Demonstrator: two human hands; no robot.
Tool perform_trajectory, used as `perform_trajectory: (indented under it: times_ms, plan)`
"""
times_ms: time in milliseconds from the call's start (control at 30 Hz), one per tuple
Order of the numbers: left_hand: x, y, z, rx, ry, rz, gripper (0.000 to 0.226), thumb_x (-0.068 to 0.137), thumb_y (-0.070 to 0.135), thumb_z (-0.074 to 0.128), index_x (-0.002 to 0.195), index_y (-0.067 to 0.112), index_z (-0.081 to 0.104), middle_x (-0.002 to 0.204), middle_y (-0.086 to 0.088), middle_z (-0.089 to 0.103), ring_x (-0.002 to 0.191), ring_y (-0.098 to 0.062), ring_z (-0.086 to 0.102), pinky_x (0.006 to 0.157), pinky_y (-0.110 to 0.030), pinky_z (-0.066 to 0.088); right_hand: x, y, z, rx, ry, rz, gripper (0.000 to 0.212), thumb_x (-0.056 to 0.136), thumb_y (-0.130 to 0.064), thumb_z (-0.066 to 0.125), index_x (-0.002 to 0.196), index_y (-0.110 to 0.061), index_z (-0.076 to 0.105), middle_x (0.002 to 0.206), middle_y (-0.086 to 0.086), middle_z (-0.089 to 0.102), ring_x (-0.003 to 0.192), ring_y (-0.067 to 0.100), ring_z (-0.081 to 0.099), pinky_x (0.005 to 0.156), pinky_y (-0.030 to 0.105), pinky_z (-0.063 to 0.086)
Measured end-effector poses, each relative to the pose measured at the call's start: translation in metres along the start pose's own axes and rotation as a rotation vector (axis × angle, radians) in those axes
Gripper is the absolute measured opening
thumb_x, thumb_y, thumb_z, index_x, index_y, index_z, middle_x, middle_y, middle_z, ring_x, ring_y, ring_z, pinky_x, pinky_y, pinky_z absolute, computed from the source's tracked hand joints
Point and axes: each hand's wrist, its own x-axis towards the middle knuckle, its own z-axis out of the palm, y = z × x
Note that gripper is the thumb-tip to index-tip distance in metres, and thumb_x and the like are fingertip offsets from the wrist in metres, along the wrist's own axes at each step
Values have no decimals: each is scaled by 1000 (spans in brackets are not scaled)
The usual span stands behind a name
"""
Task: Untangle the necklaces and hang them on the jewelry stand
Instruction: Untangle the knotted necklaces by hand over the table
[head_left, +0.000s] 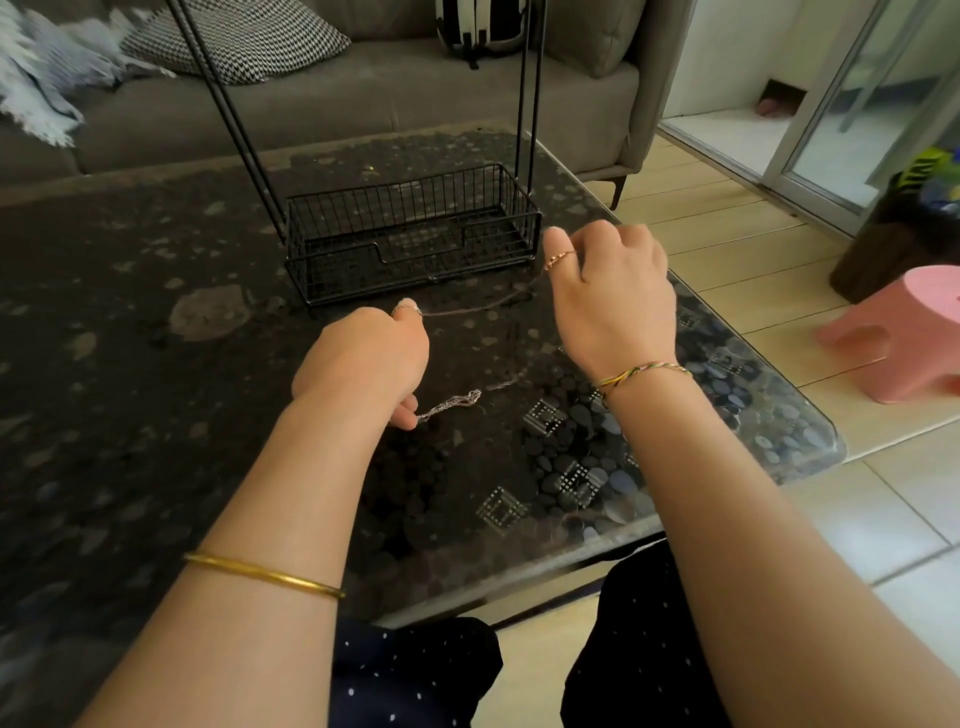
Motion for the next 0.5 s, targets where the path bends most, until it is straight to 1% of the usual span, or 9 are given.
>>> perform_trajectory:
  times_ms: [33,133,200,233,300,333,367,433,500]
  plan:
    - [0,-1,-1,5,2,-9,66,96,57,18,106,5,58,69,-10,70,53,-20,69,65,-30,49,0,1,-1,-73,19,13,48,95,-49,32,111,-11,57,121,11,51,124,30,37,99,41,34]
    - [0,-3,-3,32,-9,-12,68,96,57,18,109,3,58,70,-11,69,54,-21,69,58,-29,46,0,4,-1,-183,9,62,50,95,-50,32,116,-11,56,128,14,48,130,33,32,104,47,31]
    - [-1,0,-4,-47,-80,-20,69,97,57,20,118,2,55,71,-13,68,54,-22,69,53,-25,45,0,3,-2,-130,-130,79,48,96,-48,33,113,-9,56,121,16,51,119,36,43,95,44,38]
    - [-3,2,-5,-121,-127,-18,69,97,56,21,118,0,55,72,-15,68,55,-23,69,44,-21,44,-2,2,-3,-97,-220,69,45,96,-46,35,107,-9,57,114,17,55,111,36,49,89,42,41]
    - [-8,5,-7,-246,-209,34,66,99,53,25,106,-4,58,77,-16,71,61,-25,71,32,-16,35,-5,2,-4,-88,-415,20,27,94,-32,46,100,-11,61,104,13,60,101,35,55,84,40,48]
    - [-11,6,-7,-299,-240,69,63,99,51,28,99,-4,59,78,-16,72,64,-26,72,32,-17,34,-8,2,-5,-117,-493,2,18,91,-22,49,100,-14,62,106,11,62,103,33,56,86,40,49]
    - [-14,6,-8,-353,-270,99,58,99,49,32,93,-2,59,78,-16,73,65,-25,73,35,-18,35,-9,3,-4,-139,-530,-18,21,88,-13,50,102,-18,64,111,8,62,107,32,55,89,41,49]
    - [-21,7,-11,-446,-332,127,50,98,46,39,90,0,58,79,-16,73,67,-24,73,39,-19,36,-11,1,-4,-57,-458,-44,37,82,-3,44,101,-26,65,110,4,64,109,29,54,88,41,50]
    - [-26,8,-13,-488,-389,135,46,96,46,44,92,2,56,81,-17,74,69,-24,73,39,-20,37,-13,-6,-8,236,-323,-19,43,80,3,39,95,-27,66,98,0,68,93,19,59,73,33,52]
